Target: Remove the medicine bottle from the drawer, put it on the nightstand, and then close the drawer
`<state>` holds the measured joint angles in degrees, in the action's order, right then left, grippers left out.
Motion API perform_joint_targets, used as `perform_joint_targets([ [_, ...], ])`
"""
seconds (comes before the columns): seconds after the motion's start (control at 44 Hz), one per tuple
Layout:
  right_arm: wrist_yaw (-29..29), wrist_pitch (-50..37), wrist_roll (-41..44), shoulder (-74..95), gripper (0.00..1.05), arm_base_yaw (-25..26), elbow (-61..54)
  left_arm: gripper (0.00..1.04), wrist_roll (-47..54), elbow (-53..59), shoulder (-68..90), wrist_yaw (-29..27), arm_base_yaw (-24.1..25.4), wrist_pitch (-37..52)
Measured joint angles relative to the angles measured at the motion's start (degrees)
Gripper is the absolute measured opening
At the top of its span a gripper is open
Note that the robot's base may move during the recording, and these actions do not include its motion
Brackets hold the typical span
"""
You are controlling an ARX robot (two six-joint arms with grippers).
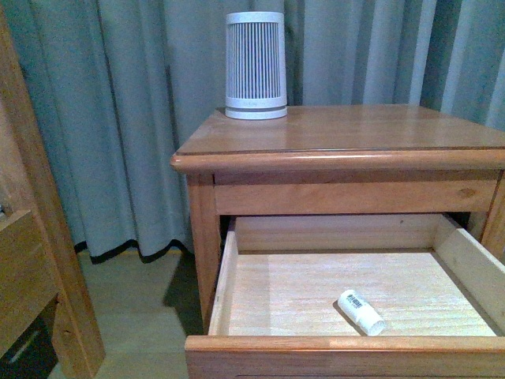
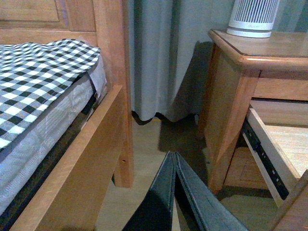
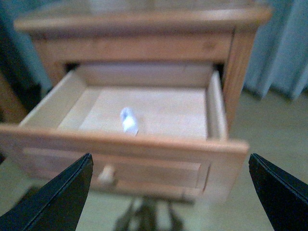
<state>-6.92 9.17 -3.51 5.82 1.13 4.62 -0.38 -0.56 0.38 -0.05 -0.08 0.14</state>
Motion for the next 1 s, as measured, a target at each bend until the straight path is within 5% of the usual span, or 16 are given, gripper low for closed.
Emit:
perform_joint_targets([
  [0.091, 0.1, 1.7, -1.8, 9.9, 0.98, -2.0, 4.9, 0.04, 0.0, 0.0, 0.0, 0.0, 0.0, 0.0],
  [0.5, 4.6, -17.2, -3.0, 48.6, 0.98, -12.5, 27.0, 0.04, 0.0, 0.0, 0.0, 0.0, 0.0, -0.1],
  [1.0, 10.4, -16.5, -3.0, 89.3, 0.98, -14.0, 52.1, 0.81, 0.0, 0.0, 0.0, 0.0, 0.0, -0.1],
])
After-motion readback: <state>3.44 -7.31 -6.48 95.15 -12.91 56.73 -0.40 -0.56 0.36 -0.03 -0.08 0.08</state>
